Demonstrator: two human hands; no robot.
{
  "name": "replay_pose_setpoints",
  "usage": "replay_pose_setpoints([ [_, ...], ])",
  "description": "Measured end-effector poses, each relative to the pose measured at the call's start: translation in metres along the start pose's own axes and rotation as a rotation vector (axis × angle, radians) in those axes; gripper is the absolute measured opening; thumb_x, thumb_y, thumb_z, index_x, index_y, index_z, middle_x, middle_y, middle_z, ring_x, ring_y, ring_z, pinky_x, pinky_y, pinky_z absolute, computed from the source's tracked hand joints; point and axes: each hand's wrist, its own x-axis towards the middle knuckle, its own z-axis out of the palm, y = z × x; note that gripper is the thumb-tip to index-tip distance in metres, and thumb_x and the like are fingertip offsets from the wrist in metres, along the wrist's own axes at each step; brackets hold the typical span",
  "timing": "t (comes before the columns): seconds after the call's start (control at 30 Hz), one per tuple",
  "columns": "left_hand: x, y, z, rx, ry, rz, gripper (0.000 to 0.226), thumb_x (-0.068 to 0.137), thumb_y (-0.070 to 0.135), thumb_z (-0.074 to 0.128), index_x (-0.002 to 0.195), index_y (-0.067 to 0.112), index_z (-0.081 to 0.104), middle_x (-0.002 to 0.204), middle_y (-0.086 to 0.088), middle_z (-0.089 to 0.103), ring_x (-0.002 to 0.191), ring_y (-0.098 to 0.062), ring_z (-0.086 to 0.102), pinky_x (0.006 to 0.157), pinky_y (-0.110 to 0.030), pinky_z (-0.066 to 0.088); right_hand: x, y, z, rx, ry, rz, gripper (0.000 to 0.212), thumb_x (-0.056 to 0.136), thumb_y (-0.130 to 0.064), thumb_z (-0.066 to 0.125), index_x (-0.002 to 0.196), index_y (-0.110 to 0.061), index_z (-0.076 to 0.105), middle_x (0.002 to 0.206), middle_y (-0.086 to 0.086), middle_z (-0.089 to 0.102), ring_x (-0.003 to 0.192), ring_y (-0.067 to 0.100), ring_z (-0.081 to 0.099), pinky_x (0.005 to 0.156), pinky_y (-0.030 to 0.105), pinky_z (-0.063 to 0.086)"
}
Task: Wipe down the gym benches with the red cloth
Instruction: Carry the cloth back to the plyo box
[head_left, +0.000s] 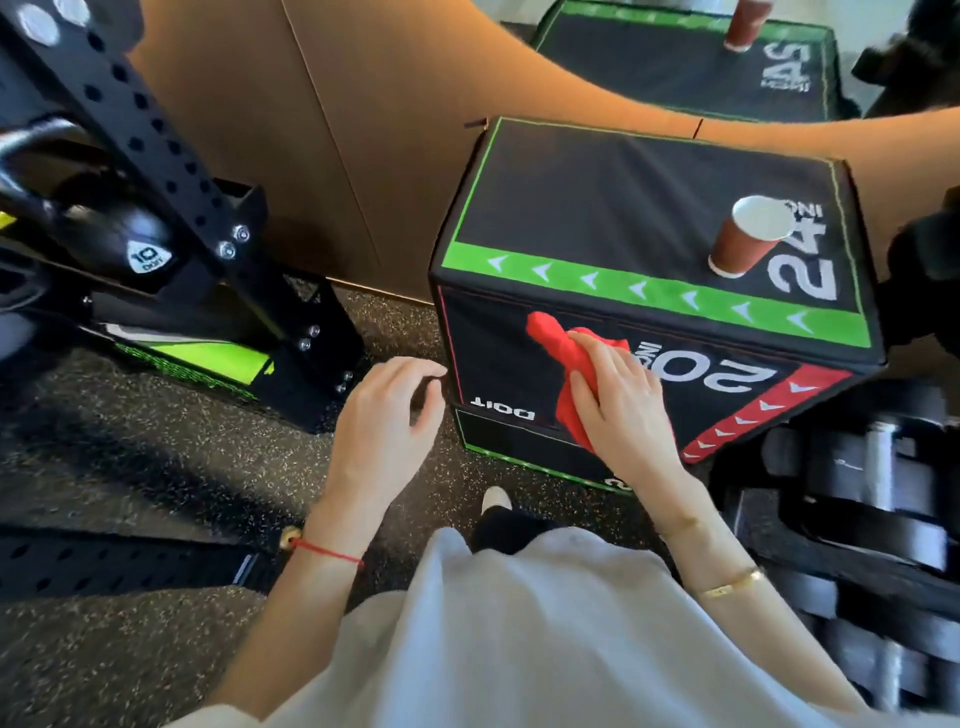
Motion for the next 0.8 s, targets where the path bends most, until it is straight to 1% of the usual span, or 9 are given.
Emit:
replay_pose_setpoints([
  [0.03, 0.018, -0.003, 0.001, 0.003, 0.005, 0.023, 0.018, 0.096, 0.018, 0.057, 0.11, 0.016, 0.069, 0.11, 0.005, 0.068, 0.106, -0.012, 0.061, 0.092, -0.02, 0.045, 0.019, 0.0, 0.0, 0.004, 0.022, 0.006, 0.039, 0.099, -0.029, 0.04, 0.137, -0.027, 0.043, 0.141, -0.007, 0.052, 0.128, 0.023, 0.046, 0.102, 0.048, 0.037],
  [0.1, 0.058, -0.009, 0.005, -0.002, 0.012, 0.061, 0.018, 0.096, 0.016, 0.057, 0.109, 0.015, 0.069, 0.11, 0.003, 0.068, 0.105, -0.014, 0.062, 0.093, -0.026, 0.05, 0.059, -0.001, -0.002, 0.003, 0.056, 0.004, 0.039, 0.099, -0.03, 0.04, 0.138, -0.027, 0.042, 0.141, -0.006, 0.052, 0.128, 0.023, 0.045, 0.101, 0.047, 0.036],
  [0.17, 0.091, -0.013, 0.011, -0.008, 0.004, 0.071, 0.018, 0.096, 0.015, 0.057, 0.109, 0.014, 0.069, 0.11, 0.002, 0.069, 0.104, -0.016, 0.062, 0.092, -0.03, 0.051, 0.096, -0.001, -0.005, -0.012, 0.084, 0.0, 0.038, 0.099, -0.029, 0.04, 0.137, -0.026, 0.044, 0.141, -0.005, 0.052, 0.128, 0.024, 0.045, 0.099, 0.047, 0.036],
  [0.3, 0.144, -0.016, 0.023, -0.028, -0.023, 0.082, 0.017, 0.095, 0.015, 0.058, 0.109, 0.015, 0.068, 0.109, 0.002, 0.068, 0.104, -0.016, 0.061, 0.09, -0.025, 0.046, 0.163, 0.006, -0.006, -0.085, 0.122, 0.054, 0.039, 0.099, -0.027, 0.038, 0.138, -0.022, 0.044, 0.141, -0.005, 0.051, 0.127, 0.028, 0.045, 0.099, 0.047, 0.035],
  [0.47, 0.2, -0.019, 0.04, -0.042, -0.078, 0.108, 0.017, 0.096, 0.016, 0.057, 0.108, 0.017, 0.068, 0.109, 0.003, 0.068, 0.103, -0.017, 0.06, 0.086, -0.031, 0.05, 0.238, 0.022, 0.01, -0.214, 0.08, 0.184, 0.041, 0.099, -0.026, 0.036, 0.139, -0.021, 0.044, 0.142, -0.001, 0.051, 0.127, 0.031, 0.044, 0.1, 0.046, 0.034],
  [0.63, 0.234, -0.024, 0.057, -0.058, -0.137, 0.154, 0.018, 0.095, 0.016, 0.056, 0.109, 0.018, 0.067, 0.109, 0.005, 0.067, 0.104, -0.015, 0.059, 0.088, -0.031, 0.049, 0.273, 0.036, 0.039, -0.304, 0.042, 0.277, 0.043, 0.098, -0.027, 0.034, 0.138, -0.019, 0.045, 0.134, 0.001, 0.056, 0.119, 0.033, 0.049, 0.097, 0.045, 0.033],
  [0.73, 0.246, -0.031, 0.062, -0.074, -0.155, 0.184, 0.018, 0.095, 0.014, 0.057, 0.108, 0.017, 0.068, 0.108, 0.005, 0.068, 0.104, -0.014, 0.06, 0.088, -0.029, 0.048, 0.276, 0.038, 0.058, -0.31, 0.012, 0.28, 0.044, 0.098, -0.029, 0.036, 0.139, -0.017, 0.046, 0.14, 0.0, 0.053, 0.127, 0.032, 0.044, 0.103, 0.046, 0.03],
  [0.8, 0.255, -0.035, 0.064, -0.088, -0.173, 0.202, 0.017, 0.095, 0.013, 0.057, 0.108, 0.016, 0.068, 0.107, 0.005, 0.068, 0.103, -0.015, 0.06, 0.088, -0.027, 0.046, 0.277, 0.038, 0.065, -0.319, 0.011, 0.286, 0.046, 0.098, -0.034, 0.039, 0.141, -0.017, 0.046, 0.145, -0.001, 0.048, 0.133, 0.033, 0.04, 0.108, 0.047, 0.026],
])
